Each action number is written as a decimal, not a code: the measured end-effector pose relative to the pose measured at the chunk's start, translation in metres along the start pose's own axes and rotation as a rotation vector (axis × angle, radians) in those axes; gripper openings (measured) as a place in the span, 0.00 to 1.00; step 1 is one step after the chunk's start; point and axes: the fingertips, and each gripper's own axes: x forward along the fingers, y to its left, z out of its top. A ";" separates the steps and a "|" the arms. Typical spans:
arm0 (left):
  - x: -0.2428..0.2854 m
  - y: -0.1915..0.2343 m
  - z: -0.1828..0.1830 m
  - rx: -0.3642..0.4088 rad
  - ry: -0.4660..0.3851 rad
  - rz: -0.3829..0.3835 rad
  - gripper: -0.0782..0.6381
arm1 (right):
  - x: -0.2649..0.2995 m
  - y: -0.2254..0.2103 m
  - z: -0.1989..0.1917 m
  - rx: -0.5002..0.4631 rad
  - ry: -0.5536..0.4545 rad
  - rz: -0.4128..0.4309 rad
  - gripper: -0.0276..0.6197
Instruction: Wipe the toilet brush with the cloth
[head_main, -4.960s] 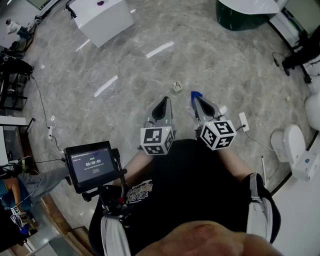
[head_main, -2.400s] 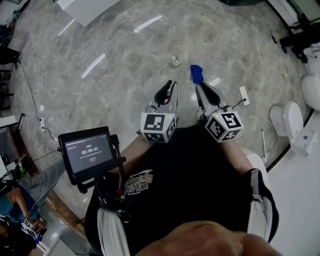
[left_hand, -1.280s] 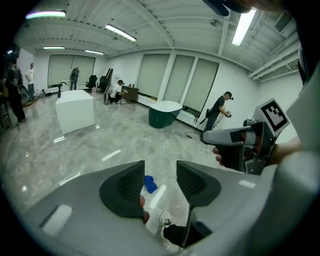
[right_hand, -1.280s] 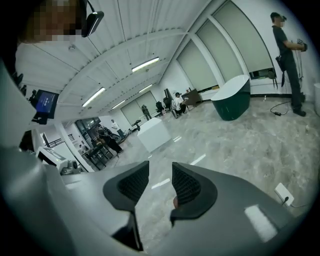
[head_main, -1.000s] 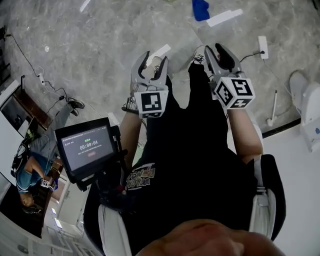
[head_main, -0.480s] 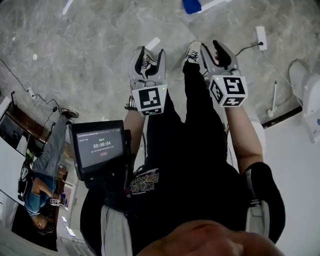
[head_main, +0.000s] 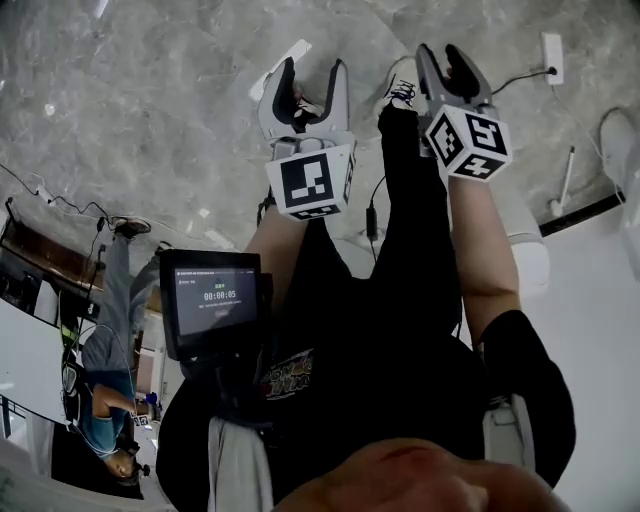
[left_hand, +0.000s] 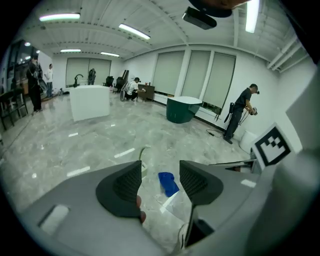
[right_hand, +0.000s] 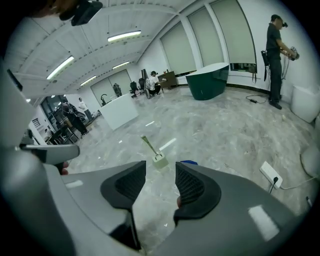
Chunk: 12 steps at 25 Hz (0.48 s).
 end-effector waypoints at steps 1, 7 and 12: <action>0.006 0.004 -0.011 -0.021 0.005 -0.010 0.44 | 0.016 -0.007 -0.008 0.008 -0.002 -0.020 0.32; 0.048 0.034 -0.051 -0.059 -0.047 -0.040 0.44 | 0.123 -0.049 -0.050 0.047 0.012 -0.068 0.29; 0.082 0.064 -0.078 -0.113 -0.101 -0.020 0.44 | 0.219 -0.073 -0.073 0.000 0.003 0.005 0.39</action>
